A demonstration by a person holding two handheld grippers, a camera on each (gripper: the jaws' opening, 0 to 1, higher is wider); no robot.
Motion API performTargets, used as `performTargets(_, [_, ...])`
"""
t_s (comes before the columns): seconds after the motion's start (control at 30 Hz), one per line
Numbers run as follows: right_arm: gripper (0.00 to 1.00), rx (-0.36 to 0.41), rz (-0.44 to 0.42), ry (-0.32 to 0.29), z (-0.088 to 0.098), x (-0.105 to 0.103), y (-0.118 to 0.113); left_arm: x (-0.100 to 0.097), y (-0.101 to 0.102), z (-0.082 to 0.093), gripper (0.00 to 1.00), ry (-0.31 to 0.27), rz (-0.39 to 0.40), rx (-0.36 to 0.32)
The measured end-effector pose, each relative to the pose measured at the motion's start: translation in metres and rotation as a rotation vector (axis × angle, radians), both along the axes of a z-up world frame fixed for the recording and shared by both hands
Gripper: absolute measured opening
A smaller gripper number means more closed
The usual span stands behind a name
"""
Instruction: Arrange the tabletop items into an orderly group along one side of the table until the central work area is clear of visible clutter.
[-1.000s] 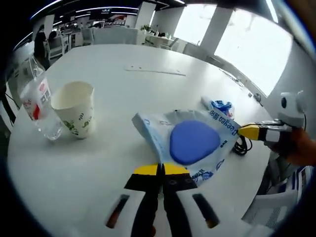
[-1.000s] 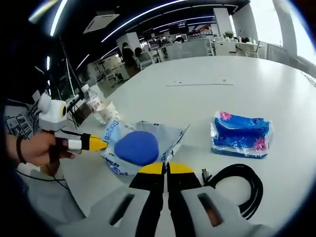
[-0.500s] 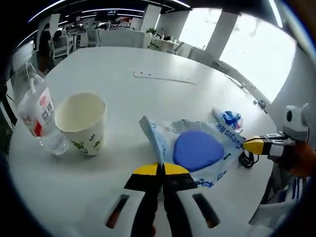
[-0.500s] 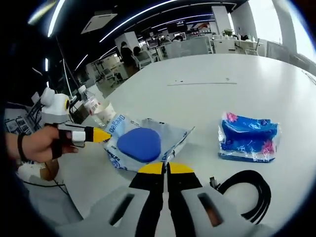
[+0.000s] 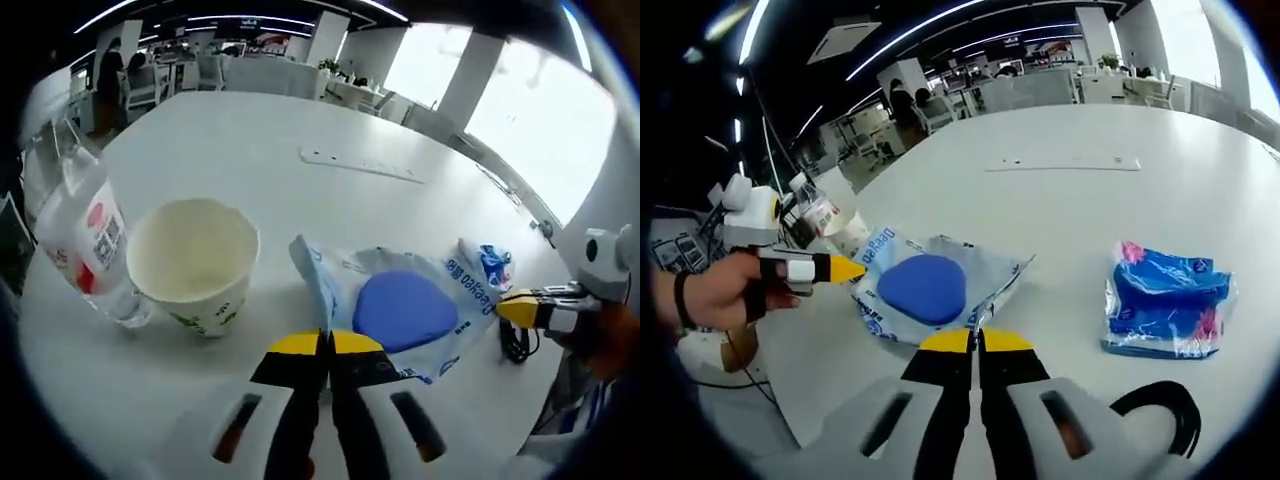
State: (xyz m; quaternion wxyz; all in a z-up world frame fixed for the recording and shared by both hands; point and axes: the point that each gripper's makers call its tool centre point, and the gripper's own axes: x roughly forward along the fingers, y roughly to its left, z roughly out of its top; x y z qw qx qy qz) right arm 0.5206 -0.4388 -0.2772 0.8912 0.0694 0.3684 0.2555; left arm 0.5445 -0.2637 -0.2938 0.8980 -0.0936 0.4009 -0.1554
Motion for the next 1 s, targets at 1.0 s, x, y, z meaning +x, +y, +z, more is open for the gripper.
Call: performTargets(1.0, [0.00,0.004,0.041,0.021,-0.015,0.026,0.018,0.016,0.019,-0.016,0.00,0.035,0.127,-0.012])
